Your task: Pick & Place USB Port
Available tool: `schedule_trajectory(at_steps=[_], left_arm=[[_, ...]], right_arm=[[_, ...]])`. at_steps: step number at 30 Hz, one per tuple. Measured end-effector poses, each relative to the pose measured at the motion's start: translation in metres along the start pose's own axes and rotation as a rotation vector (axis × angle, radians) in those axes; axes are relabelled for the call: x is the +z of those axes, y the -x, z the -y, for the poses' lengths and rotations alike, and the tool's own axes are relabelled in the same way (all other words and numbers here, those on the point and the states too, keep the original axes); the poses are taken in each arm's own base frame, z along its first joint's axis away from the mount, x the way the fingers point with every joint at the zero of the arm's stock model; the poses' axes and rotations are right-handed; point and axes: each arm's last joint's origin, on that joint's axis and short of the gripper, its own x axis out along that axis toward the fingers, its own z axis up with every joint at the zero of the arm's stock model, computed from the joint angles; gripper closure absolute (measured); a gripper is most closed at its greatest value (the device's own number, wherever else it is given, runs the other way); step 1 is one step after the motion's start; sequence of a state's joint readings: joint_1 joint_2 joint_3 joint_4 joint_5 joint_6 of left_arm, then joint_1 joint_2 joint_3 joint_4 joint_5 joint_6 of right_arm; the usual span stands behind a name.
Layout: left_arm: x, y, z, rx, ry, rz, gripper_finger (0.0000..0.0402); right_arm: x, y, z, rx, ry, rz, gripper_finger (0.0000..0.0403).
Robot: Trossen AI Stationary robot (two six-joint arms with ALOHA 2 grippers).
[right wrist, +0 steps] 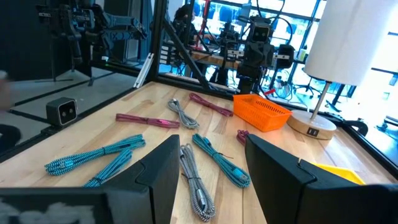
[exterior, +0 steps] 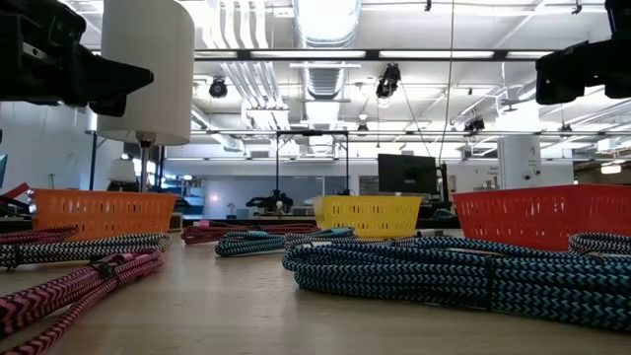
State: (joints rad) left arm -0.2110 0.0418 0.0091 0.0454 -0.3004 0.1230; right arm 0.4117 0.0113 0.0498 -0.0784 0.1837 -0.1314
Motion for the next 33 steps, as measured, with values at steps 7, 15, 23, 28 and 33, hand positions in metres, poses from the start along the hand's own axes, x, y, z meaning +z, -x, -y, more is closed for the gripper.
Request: schedule_trajectory(at_steps=[7, 15, 23, 28, 33], left_arm=[[0.0, 0.0, 0.0, 0.0, 0.0, 0.0, 0.0371], [0.001, 0.0, 0.0, 0.001, 0.002, 0.006, 0.0371], [0.006, 0.0, -0.001, 0.022, 0.113, 0.065, 0.0371], [0.007, 0.0, -0.001, 0.016, 0.211, 0.071, 0.0371], [0.007, 0.0, -0.001, 0.015, 0.229, 0.073, 0.0371]], right_arm=[[0.0, 0.0, 0.0, 0.0, 0.0, 0.0, 0.0227], [0.0, 0.0, 0.0, 0.0, 0.071, -0.001, 0.0227], [0.0, 0.0, 0.0, 0.0, 0.072, 0.003, 0.0227], [0.006, 0.0, 0.001, -0.006, -0.069, 0.066, 0.0227], [0.017, 0.001, 0.002, -0.018, -0.083, 0.174, 0.0227]])
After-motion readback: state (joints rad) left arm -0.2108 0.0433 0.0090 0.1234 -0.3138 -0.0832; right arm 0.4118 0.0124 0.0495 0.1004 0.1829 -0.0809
